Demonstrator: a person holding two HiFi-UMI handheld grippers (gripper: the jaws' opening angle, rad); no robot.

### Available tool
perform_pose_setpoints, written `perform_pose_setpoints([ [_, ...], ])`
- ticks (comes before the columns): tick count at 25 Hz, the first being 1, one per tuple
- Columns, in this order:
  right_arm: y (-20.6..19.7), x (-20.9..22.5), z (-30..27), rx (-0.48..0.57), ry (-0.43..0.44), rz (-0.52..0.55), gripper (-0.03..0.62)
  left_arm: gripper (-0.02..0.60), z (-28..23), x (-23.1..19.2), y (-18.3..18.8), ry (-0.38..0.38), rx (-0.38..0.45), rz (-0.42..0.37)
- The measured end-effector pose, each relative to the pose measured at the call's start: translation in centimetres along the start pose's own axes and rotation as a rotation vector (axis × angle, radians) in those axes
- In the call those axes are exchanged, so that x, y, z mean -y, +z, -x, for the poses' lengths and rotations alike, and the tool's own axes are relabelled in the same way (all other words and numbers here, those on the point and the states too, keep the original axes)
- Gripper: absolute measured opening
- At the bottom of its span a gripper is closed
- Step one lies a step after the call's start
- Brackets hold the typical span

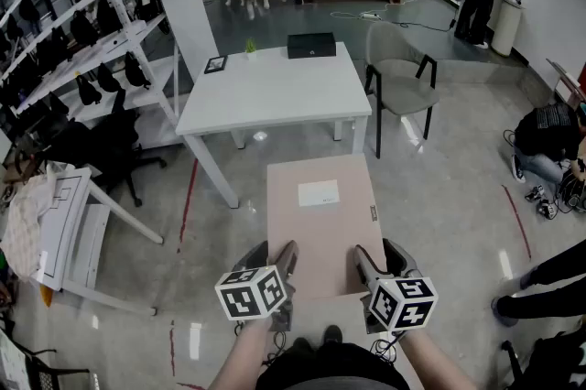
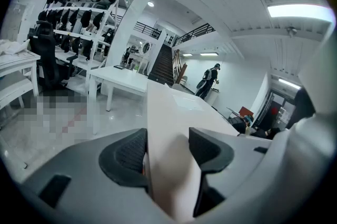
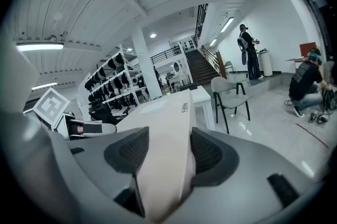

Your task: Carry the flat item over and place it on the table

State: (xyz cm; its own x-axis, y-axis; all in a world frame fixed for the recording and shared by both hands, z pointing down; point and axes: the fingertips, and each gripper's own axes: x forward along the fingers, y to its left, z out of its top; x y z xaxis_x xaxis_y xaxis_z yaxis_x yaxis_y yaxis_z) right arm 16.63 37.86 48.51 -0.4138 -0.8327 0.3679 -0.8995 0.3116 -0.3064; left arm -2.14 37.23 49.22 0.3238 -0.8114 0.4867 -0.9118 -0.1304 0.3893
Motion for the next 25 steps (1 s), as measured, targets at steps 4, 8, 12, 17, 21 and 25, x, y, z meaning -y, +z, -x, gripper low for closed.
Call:
perform_pose_setpoints([
  [4,0.2,0.3,-0.3,-0.005,-0.007,-0.008,0.249,0.247,-0.5,0.1,0.2,-0.008,-0.009,0.008],
  [8,0.2,0.9,-0.6,0.008,-0.020,-0.014,0.250,0.247,-1.1,0.3,0.2,-0.014,-0.009,0.009],
  [12,0.3,0.9,-1.1,0.010,-0.008,-0.029,0.250,0.247,-1.4,0.1,0.6,-0.008,-0.006,0.004],
  [17,0.6,0.9,-1.7,0.006,0.001,-0.023,0.250,0.247,-1.6,-0.1,1.0,0.000,0.001,0.008],
  [21,1.0,1.0,-2.4,0.007,0.006,-0.027,0.249,0.247,-2.0,-0.2,1.6,0.004,0.007,0.004],
  [25,1.5,1.3,-3.9,0.007,0.002,-0.029,0.249,0.247,-3.4,-0.7,2.4,0.002,0.004,0.000],
])
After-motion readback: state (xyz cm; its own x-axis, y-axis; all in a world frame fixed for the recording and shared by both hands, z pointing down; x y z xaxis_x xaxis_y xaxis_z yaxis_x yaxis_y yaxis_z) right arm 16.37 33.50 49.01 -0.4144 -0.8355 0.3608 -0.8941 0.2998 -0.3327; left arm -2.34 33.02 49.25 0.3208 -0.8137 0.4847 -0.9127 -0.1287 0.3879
